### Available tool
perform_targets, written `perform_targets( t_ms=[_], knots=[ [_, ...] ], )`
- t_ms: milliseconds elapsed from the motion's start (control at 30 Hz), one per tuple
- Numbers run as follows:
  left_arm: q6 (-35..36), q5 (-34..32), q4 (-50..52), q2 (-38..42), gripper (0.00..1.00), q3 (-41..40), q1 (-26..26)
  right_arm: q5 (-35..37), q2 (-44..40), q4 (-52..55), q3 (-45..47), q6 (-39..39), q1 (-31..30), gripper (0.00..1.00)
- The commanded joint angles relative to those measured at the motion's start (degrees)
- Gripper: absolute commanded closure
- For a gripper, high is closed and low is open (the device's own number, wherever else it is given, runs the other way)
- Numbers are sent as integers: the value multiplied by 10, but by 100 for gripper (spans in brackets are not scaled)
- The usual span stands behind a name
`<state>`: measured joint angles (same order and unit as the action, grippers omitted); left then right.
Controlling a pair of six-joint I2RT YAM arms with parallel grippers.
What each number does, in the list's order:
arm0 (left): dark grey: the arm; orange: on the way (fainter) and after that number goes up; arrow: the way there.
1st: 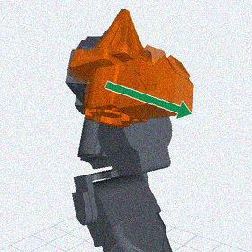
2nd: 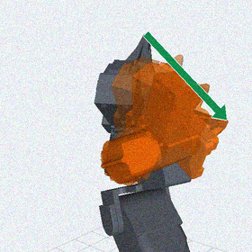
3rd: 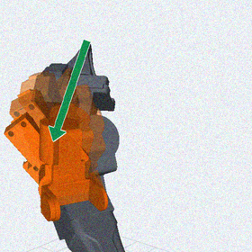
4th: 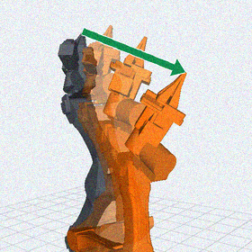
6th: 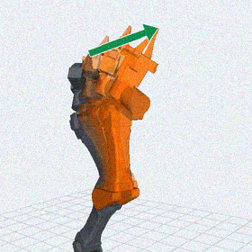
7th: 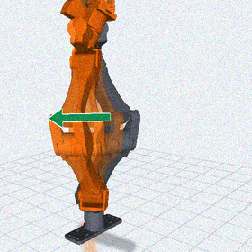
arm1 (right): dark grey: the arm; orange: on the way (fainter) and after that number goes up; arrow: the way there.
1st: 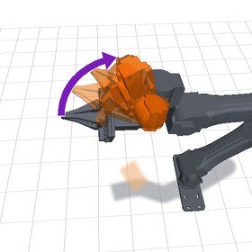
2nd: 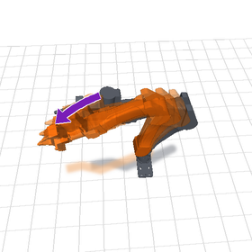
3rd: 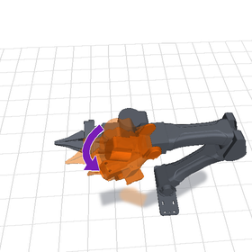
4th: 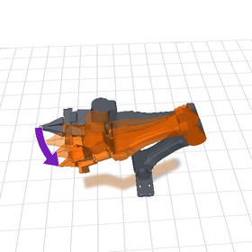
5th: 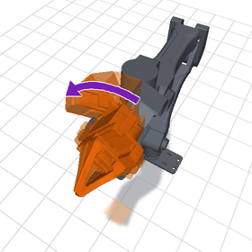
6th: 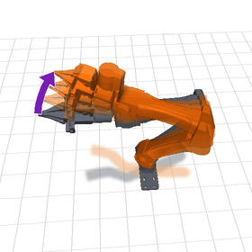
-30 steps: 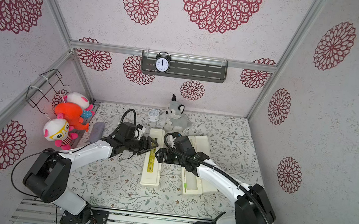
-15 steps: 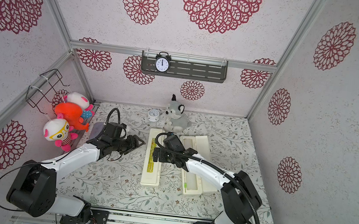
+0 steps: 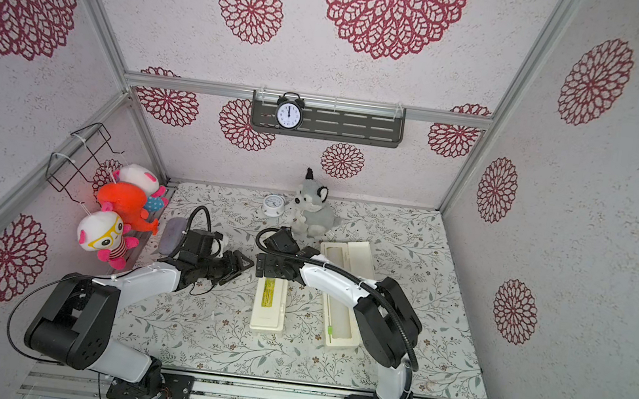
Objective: Put plastic wrap rolls into dispensers
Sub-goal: Open the lid of the plastic wrap cutting box.
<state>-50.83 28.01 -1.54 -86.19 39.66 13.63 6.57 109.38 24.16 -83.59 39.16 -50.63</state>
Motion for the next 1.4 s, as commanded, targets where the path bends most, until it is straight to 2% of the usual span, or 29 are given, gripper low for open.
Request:
perform_targets(
  t_ms=[0, 133, 233, 533, 1000, 1133, 1367],
  knots=[
    [-8, 24, -58, -5, 33, -15, -15, 33, 31, 78, -44, 10, -17, 1],
    [-8, 24, -67, -6, 33, -21, -19, 76, 69, 137, -86, 7, -34, 1],
    [-8, 28, -77, -13, 33, -22, -19, 72, 90, 154, -109, 0, -41, 1],
    [-17, 40, -92, -23, 33, -25, -21, -70, 3, -13, -10, -5, -24, 3],
    [-45, 57, -128, -71, 34, -20, -20, -180, -39, -115, 49, 22, -5, 3],
    [-60, 66, -146, -65, 34, -19, -12, -177, -39, -110, 46, 17, -5, 3],
    [-8, 55, -48, -20, 27, 23, 26, -125, -29, -32, 1, -39, -17, 1]
  ],
)
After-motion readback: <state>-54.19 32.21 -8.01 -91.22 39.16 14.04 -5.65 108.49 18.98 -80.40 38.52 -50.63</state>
